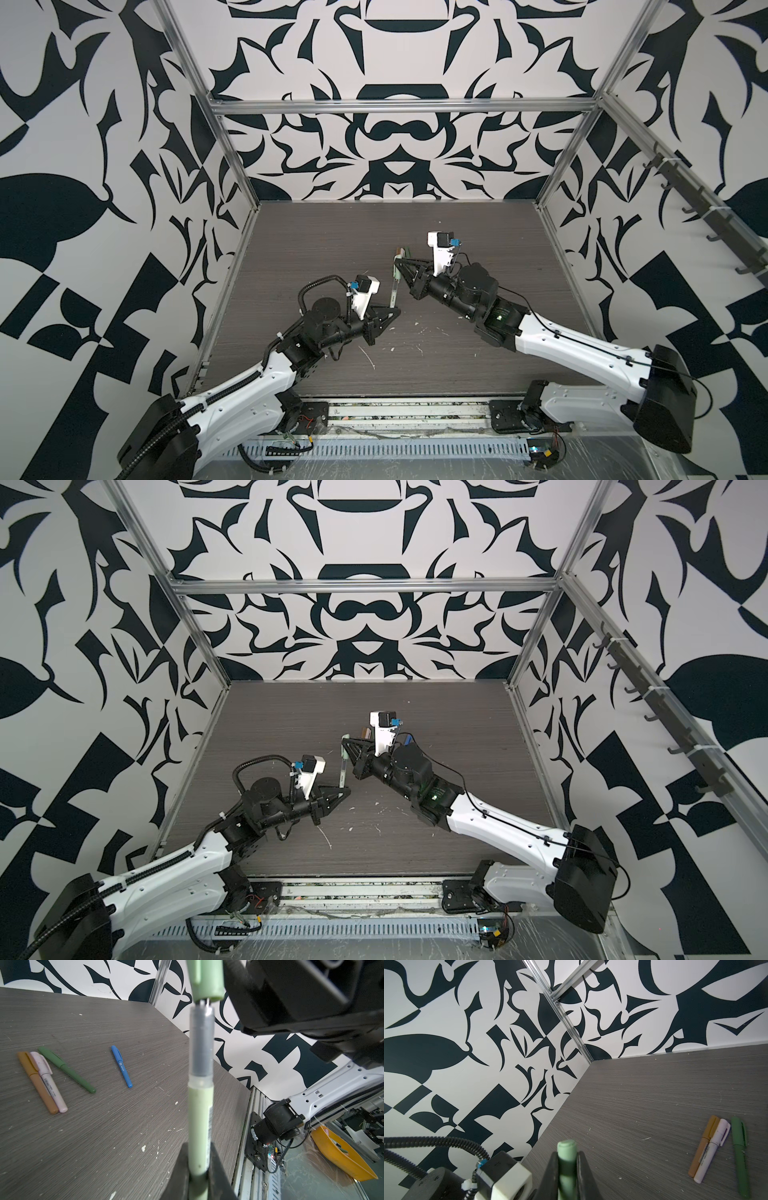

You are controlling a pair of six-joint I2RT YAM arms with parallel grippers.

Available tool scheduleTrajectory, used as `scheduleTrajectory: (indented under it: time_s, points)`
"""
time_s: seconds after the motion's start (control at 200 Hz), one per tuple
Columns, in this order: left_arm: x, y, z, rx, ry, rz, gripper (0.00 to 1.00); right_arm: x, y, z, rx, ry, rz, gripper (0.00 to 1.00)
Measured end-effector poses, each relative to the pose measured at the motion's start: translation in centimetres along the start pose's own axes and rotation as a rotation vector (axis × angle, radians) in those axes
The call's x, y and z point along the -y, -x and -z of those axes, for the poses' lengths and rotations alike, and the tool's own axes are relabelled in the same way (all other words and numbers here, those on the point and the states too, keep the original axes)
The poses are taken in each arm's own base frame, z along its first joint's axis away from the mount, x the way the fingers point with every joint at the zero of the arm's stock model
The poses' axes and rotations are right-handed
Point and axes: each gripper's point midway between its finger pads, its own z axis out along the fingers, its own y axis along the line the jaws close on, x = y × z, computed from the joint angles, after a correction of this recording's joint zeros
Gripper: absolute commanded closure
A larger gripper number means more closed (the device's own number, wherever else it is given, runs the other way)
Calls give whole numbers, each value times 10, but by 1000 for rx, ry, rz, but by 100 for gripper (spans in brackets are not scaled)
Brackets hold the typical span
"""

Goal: Insert the pens into the pen caps
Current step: 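Push the light-green cap down onto the nib with the right gripper while the left holds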

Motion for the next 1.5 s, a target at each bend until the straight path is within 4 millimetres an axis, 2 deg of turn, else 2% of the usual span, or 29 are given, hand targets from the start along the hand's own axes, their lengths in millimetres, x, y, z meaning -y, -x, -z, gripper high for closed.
scheduleTrajectory:
  time_s: [0.31, 0.94, 1.5]
  points:
    - [0, 9, 0, 40, 3, 4, 100, -3, 2, 1, 30, 29, -41, 98]
    - [1, 10, -6, 47, -14, 36, 100, 3, 3, 3, 74, 33, -60, 99]
    - [-2, 14, -6, 71, 4, 57, 100, 3, -18, 0, -6, 62, -14, 97]
